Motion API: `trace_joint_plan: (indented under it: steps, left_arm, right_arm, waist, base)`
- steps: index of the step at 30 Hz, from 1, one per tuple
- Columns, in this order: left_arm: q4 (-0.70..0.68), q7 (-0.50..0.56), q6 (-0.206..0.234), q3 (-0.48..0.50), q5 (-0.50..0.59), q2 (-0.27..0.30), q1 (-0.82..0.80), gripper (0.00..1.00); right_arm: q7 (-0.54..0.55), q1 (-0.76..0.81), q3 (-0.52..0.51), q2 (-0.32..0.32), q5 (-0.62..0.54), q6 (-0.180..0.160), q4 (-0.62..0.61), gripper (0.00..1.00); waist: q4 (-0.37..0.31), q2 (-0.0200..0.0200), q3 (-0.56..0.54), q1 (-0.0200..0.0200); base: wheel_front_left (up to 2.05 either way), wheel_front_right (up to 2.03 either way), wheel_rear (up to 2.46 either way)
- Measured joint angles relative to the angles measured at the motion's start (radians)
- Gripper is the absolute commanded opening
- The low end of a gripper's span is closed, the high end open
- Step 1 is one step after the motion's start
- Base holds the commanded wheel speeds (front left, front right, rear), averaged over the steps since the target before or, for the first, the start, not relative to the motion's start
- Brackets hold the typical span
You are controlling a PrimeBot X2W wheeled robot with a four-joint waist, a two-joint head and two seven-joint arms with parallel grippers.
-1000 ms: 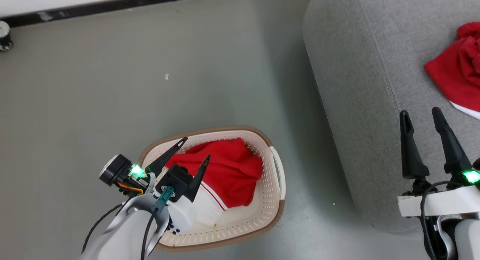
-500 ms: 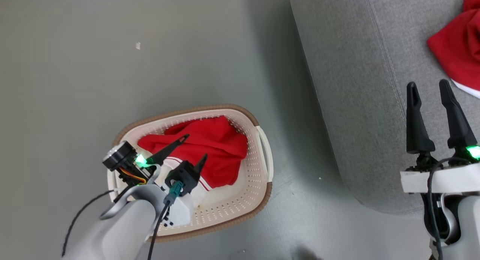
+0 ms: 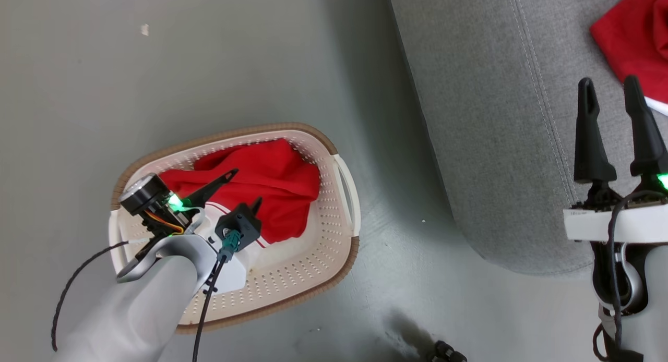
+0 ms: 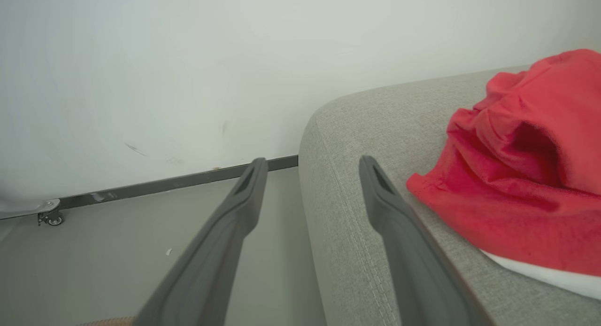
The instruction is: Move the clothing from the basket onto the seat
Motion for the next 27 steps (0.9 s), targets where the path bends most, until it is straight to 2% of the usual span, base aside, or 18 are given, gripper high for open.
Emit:
trace_joint_plan:
  steps: [15, 27]
  left_arm:
    - [0.094, 0.019, 0.019, -0.002, 0.029, 0.015, -0.065, 1.0]
    - [0.145, 0.029, 0.097, -0.011, 0.082, 0.031, -0.106, 1.0]
  right_arm:
    - [0.0, -0.052, 0.017, 0.0, 0.05, 0.0, -0.003, 1.0]
    - [0.0, -0.091, 0.038, 0.001, 0.08, 0.0, -0.002, 1.0]
  waist:
    - [-0.066, 0.0, 0.091, 0.0]
    - [-0.106, 0.0, 0.15, 0.0]
  base:
    - [0.0, 0.0, 0.0]
    - [0.0, 0.0, 0.0]
